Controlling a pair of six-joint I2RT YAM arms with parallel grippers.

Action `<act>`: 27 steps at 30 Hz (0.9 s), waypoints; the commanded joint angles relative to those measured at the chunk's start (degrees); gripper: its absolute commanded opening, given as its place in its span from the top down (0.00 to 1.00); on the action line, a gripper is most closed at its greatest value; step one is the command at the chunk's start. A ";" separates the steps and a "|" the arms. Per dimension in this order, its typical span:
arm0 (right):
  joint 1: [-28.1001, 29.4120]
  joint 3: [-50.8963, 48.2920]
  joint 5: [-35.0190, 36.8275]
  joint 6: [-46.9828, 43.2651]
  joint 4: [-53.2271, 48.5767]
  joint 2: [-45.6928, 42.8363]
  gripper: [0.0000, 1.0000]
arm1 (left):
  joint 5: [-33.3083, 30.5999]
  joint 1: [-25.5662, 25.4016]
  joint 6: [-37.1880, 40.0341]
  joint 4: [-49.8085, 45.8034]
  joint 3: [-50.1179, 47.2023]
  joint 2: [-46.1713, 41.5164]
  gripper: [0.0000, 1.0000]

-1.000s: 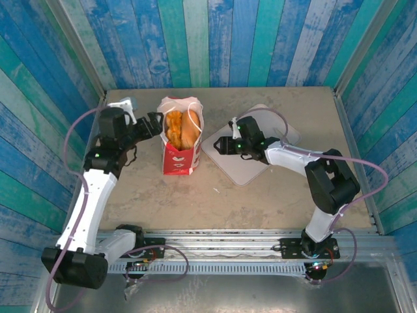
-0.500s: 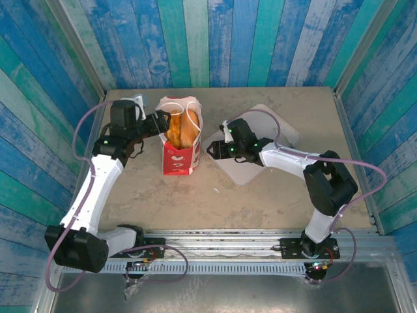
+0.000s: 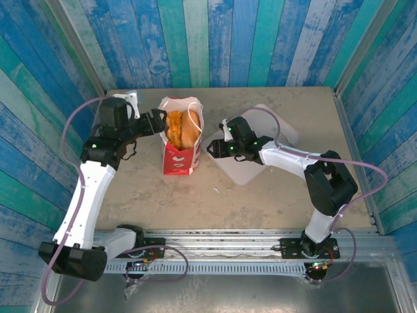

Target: Take the fake bread out of the paper bag

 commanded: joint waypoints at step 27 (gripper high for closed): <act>2.12 1.21 4.12 -1.47 -2.25 -1.78 0.33 | -2.37 -0.13 -0.95 2.36 -1.13 12.49 0.24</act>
